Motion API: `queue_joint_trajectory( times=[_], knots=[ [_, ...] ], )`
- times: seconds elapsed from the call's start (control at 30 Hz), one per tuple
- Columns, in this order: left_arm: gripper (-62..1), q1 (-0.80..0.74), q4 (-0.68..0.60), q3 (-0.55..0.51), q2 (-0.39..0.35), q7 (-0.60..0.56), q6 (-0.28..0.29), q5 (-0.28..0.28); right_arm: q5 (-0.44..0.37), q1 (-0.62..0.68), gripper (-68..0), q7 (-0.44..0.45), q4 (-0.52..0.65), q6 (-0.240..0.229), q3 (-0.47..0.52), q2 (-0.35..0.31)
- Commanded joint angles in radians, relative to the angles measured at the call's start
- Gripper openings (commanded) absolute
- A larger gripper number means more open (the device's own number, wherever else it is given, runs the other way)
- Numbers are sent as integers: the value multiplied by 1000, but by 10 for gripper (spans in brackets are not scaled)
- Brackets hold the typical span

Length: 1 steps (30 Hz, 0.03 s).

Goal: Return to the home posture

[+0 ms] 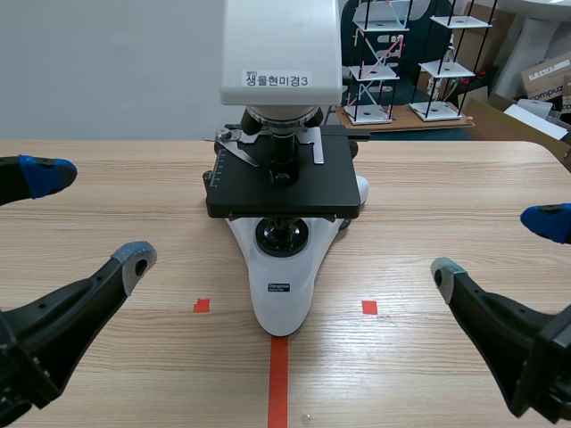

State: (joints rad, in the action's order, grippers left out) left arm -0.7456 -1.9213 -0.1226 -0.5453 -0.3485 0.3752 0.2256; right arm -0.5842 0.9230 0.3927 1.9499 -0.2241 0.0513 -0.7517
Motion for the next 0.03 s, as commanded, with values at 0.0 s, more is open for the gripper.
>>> queue_joint_trajectory(
  times=[0.0],
  knots=[
    [-28, -5, -6, -1, 10, -16, 1, 11, -7, -11, -4, 18, 18, 0, 10, -10]
  ],
)
